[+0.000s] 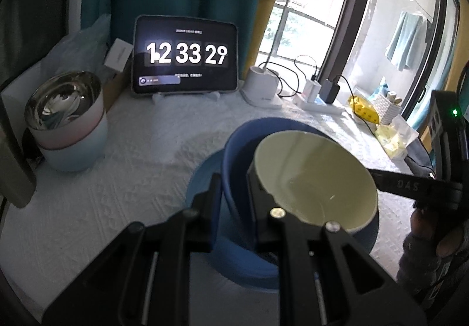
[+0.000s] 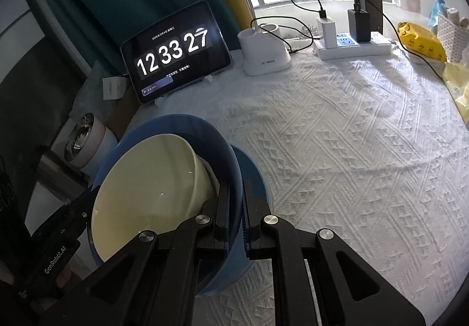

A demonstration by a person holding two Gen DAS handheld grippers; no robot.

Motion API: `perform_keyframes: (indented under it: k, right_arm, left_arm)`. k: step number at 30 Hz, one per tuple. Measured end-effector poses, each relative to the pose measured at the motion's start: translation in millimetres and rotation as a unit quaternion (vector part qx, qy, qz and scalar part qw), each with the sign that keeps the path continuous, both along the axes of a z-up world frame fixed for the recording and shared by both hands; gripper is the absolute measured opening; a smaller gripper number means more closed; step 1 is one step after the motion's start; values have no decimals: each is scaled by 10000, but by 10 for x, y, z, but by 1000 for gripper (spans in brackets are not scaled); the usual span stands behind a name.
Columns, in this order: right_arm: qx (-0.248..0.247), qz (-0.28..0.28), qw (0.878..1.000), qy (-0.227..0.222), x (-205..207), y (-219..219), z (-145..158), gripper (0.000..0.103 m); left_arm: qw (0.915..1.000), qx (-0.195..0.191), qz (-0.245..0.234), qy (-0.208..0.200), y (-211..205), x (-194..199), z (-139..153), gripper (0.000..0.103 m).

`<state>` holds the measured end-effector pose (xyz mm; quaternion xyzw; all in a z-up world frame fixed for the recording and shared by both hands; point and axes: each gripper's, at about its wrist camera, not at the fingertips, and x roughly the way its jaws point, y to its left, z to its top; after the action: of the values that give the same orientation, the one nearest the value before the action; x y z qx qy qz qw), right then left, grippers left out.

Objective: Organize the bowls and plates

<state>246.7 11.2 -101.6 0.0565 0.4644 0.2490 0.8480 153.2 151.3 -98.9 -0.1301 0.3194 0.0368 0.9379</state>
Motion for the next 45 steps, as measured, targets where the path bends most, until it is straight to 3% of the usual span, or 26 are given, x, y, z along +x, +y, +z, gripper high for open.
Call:
perform_keyframes:
  k: [27, 35, 45]
  right_arm:
    - [49, -98, 9999, 48, 33, 47, -46, 11]
    - [-63, -129, 9999, -56, 10, 19, -44, 22]
    - [-73, -57, 9998, -157, -69, -20, 2, 24]
  left_arm:
    - [9993, 334, 166, 31, -21, 1, -16, 19]
    - [9994, 246, 243, 76, -14, -11, -17, 19]
    - [9986, 421, 305, 92, -85, -18, -16, 21]
